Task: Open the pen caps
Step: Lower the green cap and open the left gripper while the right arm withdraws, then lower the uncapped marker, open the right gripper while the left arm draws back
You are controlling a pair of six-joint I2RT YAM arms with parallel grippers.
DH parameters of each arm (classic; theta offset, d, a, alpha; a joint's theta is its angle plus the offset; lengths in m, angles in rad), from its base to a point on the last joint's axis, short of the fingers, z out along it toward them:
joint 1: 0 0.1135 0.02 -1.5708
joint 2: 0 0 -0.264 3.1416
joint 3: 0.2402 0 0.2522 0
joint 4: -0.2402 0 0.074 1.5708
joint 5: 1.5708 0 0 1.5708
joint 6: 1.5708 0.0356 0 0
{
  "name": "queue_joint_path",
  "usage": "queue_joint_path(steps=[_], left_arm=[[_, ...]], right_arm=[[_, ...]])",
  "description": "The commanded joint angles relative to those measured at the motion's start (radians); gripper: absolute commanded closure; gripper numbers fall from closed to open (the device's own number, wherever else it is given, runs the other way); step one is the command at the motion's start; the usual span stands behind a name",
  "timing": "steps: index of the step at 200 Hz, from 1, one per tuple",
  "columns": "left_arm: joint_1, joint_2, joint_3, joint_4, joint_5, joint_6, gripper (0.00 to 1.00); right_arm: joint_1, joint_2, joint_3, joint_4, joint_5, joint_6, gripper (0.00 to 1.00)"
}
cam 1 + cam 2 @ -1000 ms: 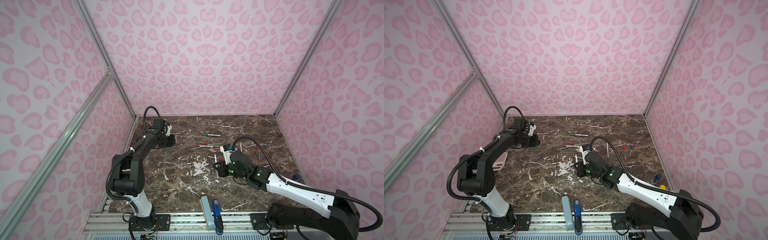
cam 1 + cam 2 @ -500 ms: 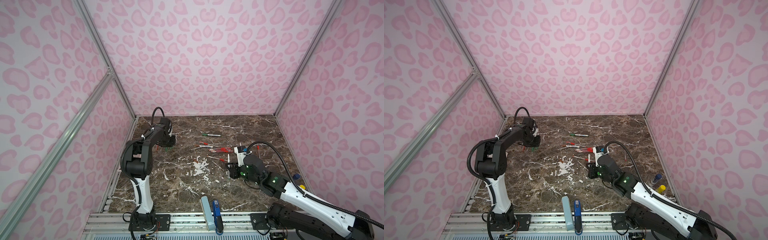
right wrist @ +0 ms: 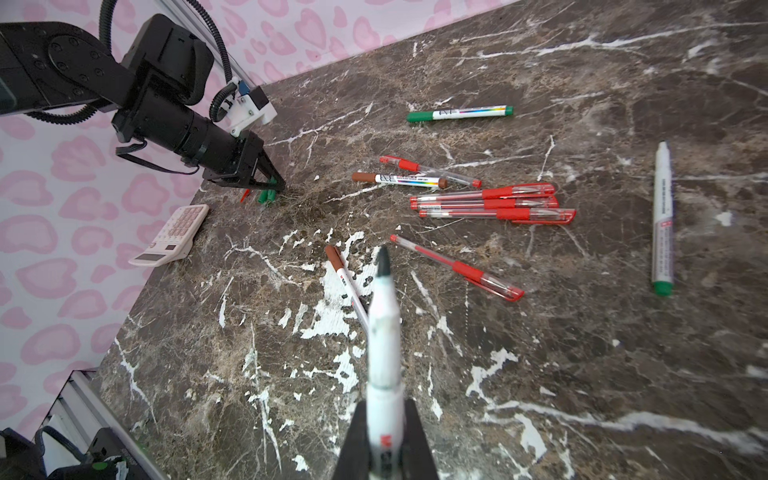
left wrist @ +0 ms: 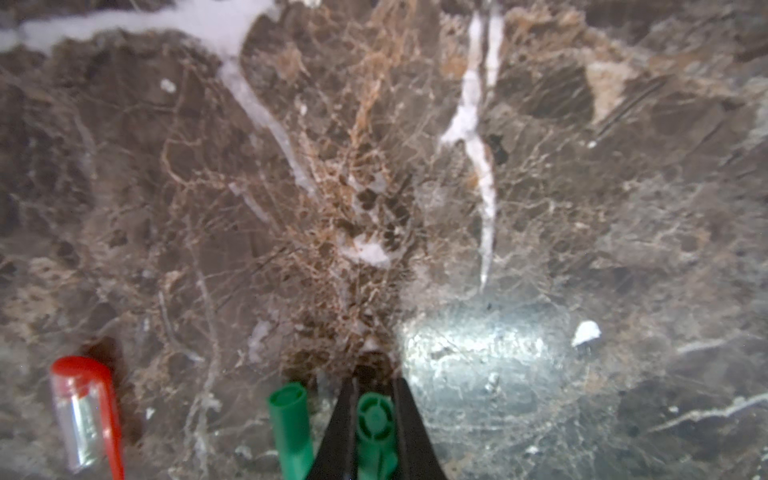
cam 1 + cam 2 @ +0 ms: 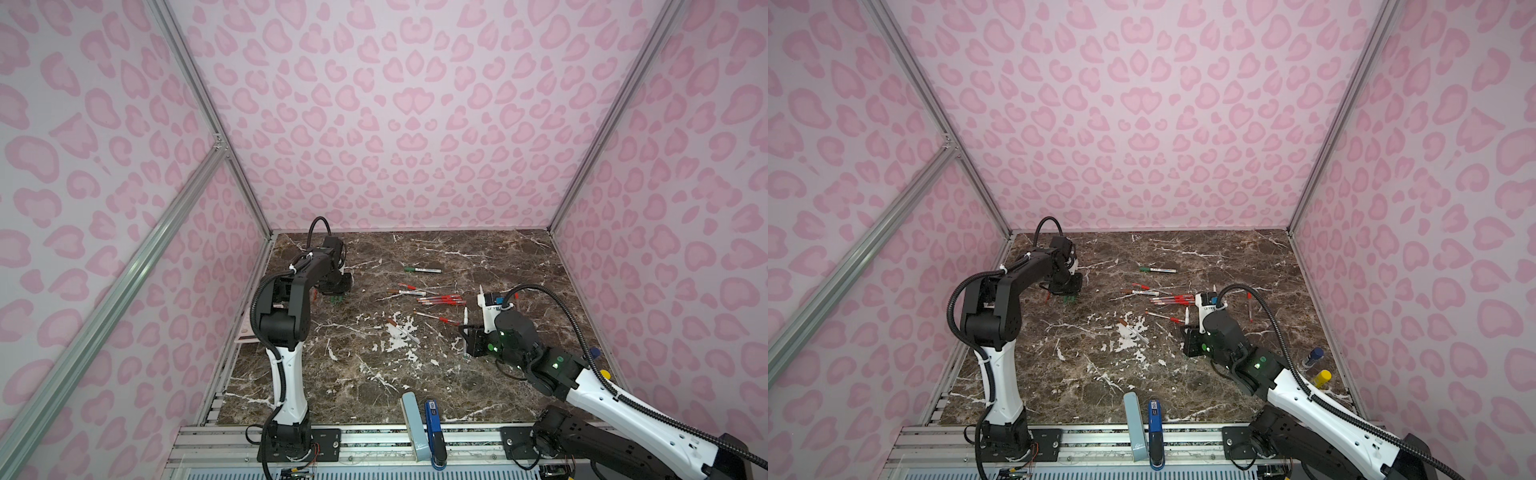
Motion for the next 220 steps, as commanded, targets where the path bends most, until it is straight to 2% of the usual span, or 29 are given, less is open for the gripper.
queue_joint_path(steps=[1, 128, 178, 209, 212, 220], left_arm=[[-0.001, 0.013, -0.003, -0.022, -0.016, -0.01, 0.86], [-0.004, -0.034, -0.019, -0.033, -0.028, -0.026, 0.76], [-0.017, -0.188, -0.05, -0.039, 0.04, -0.044, 0.71], [-0.019, -0.337, -0.116, -0.009, 0.099, -0.051, 0.65], [-0.02, -0.354, -0.126, -0.003, 0.103, -0.049, 0.6], [-0.02, -0.402, -0.156, 0.013, 0.116, -0.044, 0.57]], right_arm=[[-0.003, -0.012, -0.011, 0.001, 0.004, -0.002, 1.0], [-0.029, -0.034, 0.013, -0.043, -0.006, -0.015, 1.0], [-0.055, -0.025, 0.032, -0.077, -0.004, -0.032, 1.0], [-0.107, 0.023, 0.079, -0.115, -0.037, -0.067, 1.0], [-0.112, 0.03, 0.087, -0.122, -0.04, -0.07, 1.0], [-0.121, 0.045, 0.103, -0.137, -0.044, -0.084, 1.0]])
